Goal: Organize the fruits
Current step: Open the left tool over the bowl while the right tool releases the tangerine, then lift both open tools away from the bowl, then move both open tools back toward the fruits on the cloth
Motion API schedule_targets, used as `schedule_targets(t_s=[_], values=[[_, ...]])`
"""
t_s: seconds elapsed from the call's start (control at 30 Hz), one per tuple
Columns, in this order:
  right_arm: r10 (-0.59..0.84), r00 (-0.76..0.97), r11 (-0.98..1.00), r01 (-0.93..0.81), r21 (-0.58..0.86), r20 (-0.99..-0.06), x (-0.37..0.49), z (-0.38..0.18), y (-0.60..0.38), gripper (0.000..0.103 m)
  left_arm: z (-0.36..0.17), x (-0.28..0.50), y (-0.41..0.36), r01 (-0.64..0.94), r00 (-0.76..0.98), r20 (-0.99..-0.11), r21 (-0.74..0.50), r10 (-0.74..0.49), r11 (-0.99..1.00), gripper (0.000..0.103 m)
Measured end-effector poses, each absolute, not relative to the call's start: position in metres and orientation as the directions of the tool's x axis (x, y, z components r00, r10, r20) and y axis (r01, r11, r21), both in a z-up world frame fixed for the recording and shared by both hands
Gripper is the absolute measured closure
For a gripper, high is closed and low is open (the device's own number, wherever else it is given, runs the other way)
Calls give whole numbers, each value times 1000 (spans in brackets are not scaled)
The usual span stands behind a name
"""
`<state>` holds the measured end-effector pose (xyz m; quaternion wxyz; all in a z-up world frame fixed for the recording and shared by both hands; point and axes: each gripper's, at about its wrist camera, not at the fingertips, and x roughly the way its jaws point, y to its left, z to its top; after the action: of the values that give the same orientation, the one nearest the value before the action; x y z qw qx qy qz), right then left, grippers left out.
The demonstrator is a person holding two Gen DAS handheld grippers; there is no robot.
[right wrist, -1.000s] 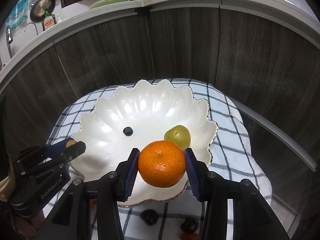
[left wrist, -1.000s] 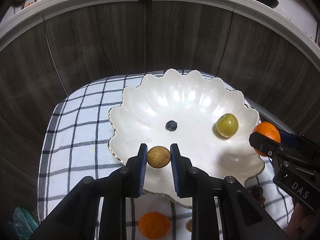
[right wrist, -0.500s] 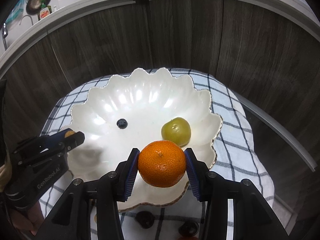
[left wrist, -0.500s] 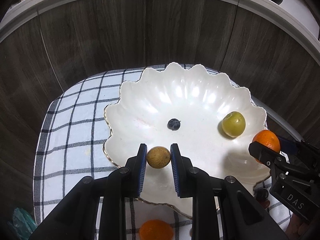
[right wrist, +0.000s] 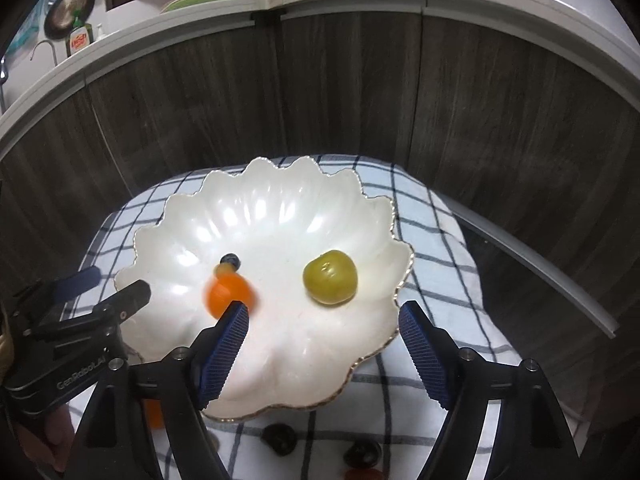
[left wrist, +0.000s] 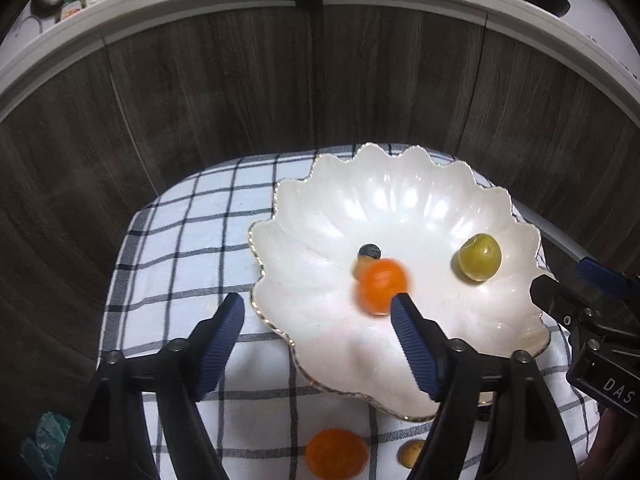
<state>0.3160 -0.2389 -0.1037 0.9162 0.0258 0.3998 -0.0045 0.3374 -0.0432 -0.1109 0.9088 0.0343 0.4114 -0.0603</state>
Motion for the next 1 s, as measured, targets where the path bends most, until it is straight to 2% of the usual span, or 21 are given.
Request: schedule_targets(t_s=[1.0], values=[[-15, 749, 998, 52, 37, -662, 251, -60, -258, 25, -59, 269, -51, 137, 713, -697, 33, -75, 990, 26]])
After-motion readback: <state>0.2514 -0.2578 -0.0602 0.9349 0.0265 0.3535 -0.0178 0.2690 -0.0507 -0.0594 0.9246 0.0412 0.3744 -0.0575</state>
